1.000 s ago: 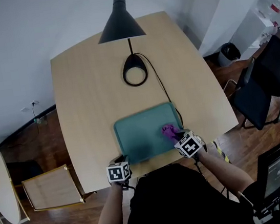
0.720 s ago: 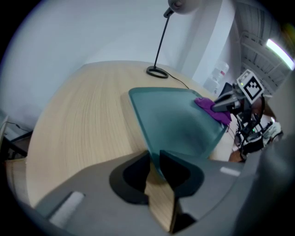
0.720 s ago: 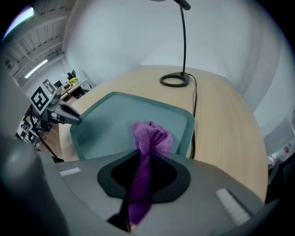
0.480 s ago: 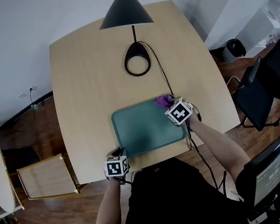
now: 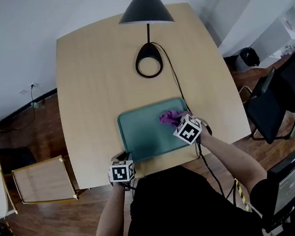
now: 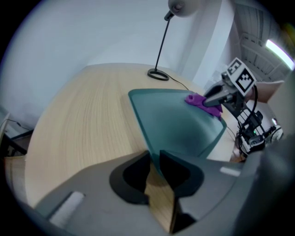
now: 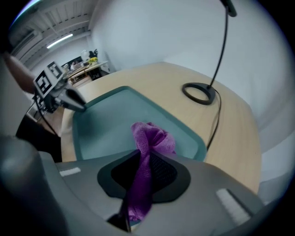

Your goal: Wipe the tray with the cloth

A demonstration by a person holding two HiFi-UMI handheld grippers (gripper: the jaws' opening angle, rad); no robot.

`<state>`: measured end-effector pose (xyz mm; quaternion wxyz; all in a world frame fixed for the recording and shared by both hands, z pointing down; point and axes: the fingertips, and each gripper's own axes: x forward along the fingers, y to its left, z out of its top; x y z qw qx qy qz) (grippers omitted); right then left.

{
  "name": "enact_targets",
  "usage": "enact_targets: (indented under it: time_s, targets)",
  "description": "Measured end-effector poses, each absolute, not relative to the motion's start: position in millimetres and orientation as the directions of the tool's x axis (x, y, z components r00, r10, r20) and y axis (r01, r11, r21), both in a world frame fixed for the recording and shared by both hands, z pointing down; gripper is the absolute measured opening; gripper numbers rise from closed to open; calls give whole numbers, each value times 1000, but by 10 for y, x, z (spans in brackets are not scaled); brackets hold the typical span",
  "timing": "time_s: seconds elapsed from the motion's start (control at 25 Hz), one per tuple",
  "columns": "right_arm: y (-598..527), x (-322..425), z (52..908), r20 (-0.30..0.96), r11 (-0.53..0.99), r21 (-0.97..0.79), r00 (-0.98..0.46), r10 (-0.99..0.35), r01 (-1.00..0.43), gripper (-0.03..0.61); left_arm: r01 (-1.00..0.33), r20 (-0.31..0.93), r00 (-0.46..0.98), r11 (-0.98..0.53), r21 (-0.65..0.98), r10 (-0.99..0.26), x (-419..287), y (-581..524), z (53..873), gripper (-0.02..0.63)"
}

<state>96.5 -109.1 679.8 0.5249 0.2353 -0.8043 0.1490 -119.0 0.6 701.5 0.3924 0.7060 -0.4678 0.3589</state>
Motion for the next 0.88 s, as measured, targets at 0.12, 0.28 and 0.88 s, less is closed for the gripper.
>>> enact_targets:
  time_s: [0.12, 0.28, 0.88]
  targets:
    - [-585, 840, 6830, 923, 919, 11, -350, -161, -395, 61, -939, 869, 313, -262, 223, -383, -1185, -15, 7018, 94]
    - [11, 726, 6846, 937, 987, 21, -341, -75, -160, 61, -936, 865, 321, -268, 228, -384, -1183, -8, 7012, 94]
    - [-1067, 599, 6885, 943, 984, 151, -283, -173, -99, 61, -935, 859, 327, -271, 231, -395, -1140, 17, 7000, 91]
